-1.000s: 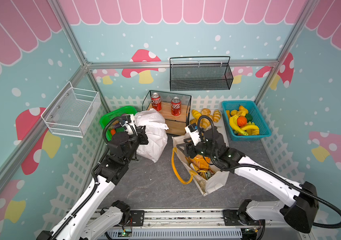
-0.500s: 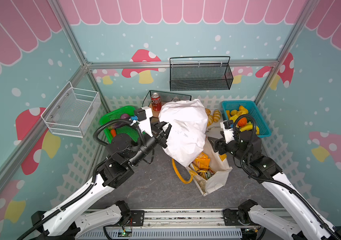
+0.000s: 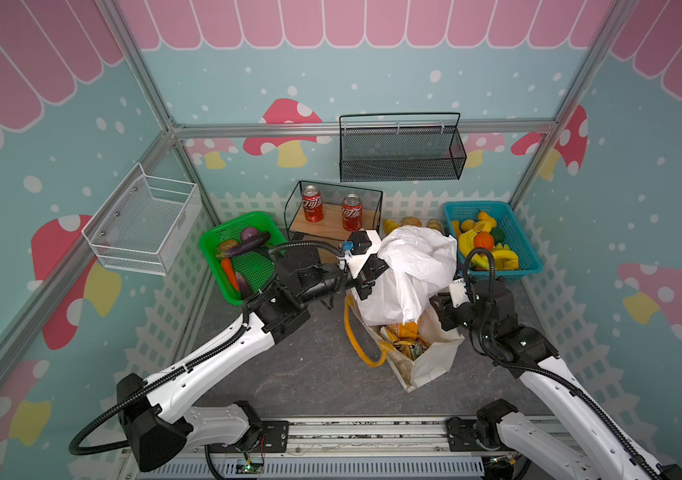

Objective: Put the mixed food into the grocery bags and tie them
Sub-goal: 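Lift the tied white bag with the left gripper over the paper bag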

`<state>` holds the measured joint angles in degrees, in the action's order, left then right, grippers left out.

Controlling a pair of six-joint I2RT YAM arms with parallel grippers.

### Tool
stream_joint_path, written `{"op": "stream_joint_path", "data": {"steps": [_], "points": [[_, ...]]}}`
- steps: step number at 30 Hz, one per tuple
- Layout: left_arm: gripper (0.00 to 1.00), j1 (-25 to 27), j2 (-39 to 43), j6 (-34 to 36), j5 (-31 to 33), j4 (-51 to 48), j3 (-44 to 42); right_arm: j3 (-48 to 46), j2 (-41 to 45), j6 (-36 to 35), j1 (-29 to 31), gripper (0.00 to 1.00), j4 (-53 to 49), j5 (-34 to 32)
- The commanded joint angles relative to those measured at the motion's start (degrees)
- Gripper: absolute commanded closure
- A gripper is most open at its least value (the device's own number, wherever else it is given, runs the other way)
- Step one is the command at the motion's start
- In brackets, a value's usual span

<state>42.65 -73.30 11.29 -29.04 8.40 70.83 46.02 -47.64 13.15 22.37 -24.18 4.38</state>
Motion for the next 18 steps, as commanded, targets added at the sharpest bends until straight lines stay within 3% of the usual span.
{"op": "stream_joint_path", "data": {"steps": [1,5,8,13,15,18], "points": [[1.0,-4.0,-1.4,5.9,-14.2,3.6,2.4,-0.6,1.1,-0.2,-1.2,0.89,0.7,1.9],[1.0,-7.9,-1.9,7.4,-21.3,4.6,0.8,-0.7,1.4,-0.1,-2.7,0.99,1.9,3.5],[1.0,-9.3,-2.3,14.3,-26.3,-1.2,1.5,-0.6,1.1,-0.1,-3.8,1.0,2.8,4.9],[1.0,-10.3,-4.0,30.1,-30.1,-24.4,7.4,0.5,0.1,-0.2,-6.7,1.0,4.6,8.7],[1.0,-10.3,-5.1,39.5,-29.9,-35.8,10.4,1.1,-0.5,-0.1,-8.2,1.0,5.7,10.5],[1.0,-10.3,-6.4,47.2,-27.4,-44.6,12.4,1.7,-1.4,0.2,-10.4,1.0,6.9,13.4]]}}
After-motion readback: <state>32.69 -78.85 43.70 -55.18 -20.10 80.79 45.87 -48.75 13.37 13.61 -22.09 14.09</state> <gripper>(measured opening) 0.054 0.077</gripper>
